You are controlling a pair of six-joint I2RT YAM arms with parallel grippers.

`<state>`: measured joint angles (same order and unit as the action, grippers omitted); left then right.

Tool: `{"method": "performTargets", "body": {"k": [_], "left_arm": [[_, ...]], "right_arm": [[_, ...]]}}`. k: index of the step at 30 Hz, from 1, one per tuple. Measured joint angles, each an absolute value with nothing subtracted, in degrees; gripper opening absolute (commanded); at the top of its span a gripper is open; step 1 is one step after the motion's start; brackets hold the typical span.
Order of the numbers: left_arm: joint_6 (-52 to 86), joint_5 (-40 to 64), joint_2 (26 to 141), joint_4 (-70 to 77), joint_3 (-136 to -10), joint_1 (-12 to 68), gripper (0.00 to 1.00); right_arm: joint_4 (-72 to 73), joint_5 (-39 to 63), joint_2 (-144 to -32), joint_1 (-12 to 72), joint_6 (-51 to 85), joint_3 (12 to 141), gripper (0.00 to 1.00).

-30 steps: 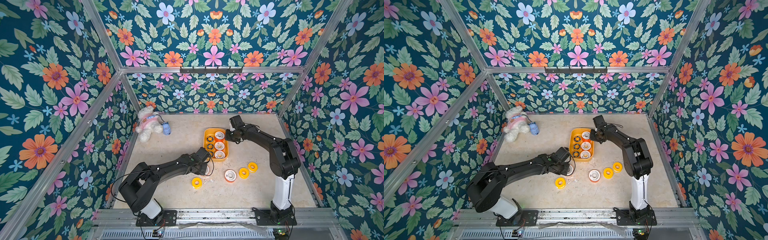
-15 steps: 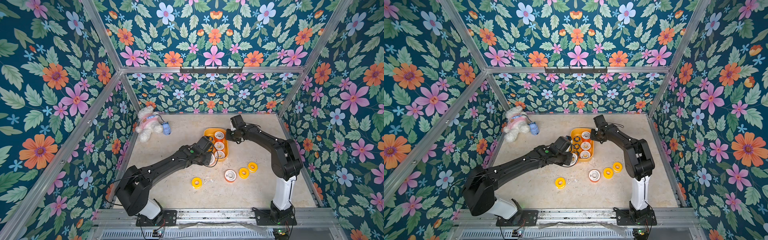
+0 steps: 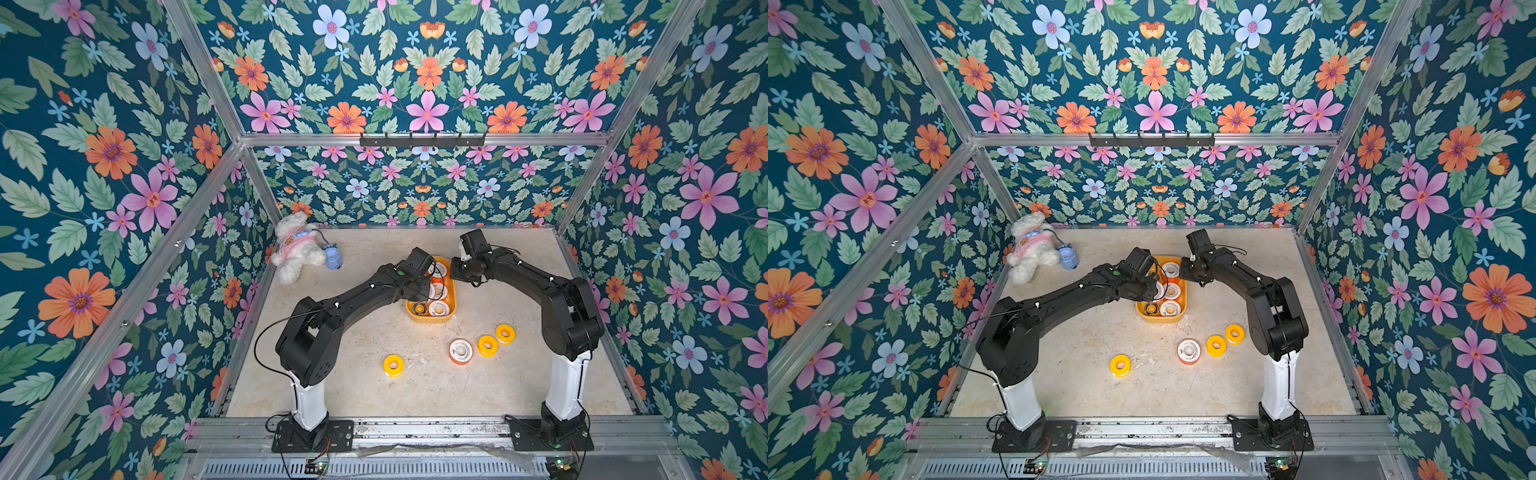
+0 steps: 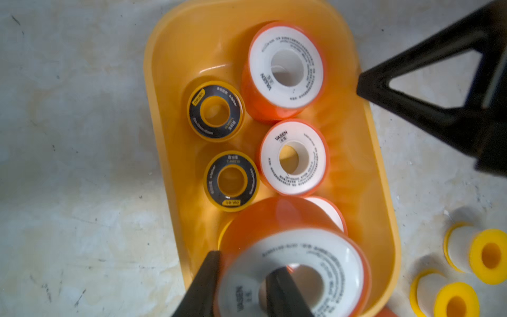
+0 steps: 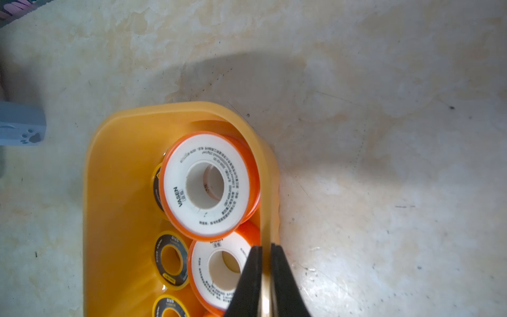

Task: Put the sealing tape into the storage box
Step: Place the sealing tape in the storage box.

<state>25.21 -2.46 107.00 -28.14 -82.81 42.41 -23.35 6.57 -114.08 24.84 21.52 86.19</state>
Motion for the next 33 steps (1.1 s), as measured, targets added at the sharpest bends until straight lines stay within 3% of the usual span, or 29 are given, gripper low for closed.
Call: {"method": "performTargets", "body": {"k": [33], "left_arm": [[25.8,5.1,120.1,-24.6,-92.9,40.5,0.33]], "right_arm": [[-22.5,7.5,-114.4,24.8,21.5,86.2,0.14]]}}
